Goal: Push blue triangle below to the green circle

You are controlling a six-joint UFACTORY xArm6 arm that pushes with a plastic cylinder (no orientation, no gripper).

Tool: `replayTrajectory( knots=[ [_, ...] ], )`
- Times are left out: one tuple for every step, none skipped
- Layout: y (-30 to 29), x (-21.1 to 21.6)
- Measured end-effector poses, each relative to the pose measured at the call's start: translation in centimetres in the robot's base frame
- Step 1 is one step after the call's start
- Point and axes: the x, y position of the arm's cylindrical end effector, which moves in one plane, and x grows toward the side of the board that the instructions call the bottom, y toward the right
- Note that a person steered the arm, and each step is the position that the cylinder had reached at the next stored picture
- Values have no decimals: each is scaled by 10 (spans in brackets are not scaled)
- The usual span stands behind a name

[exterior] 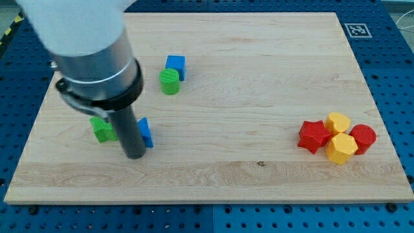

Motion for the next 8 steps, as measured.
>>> replayTrajectory(
  knots=[
    [8,-15],
    [10,-40],
    [5,-47],
    [-10,-45],
    [-23,-61],
    [-16,-70],
    [-9,-63],
    [-5,-64]
  ],
)
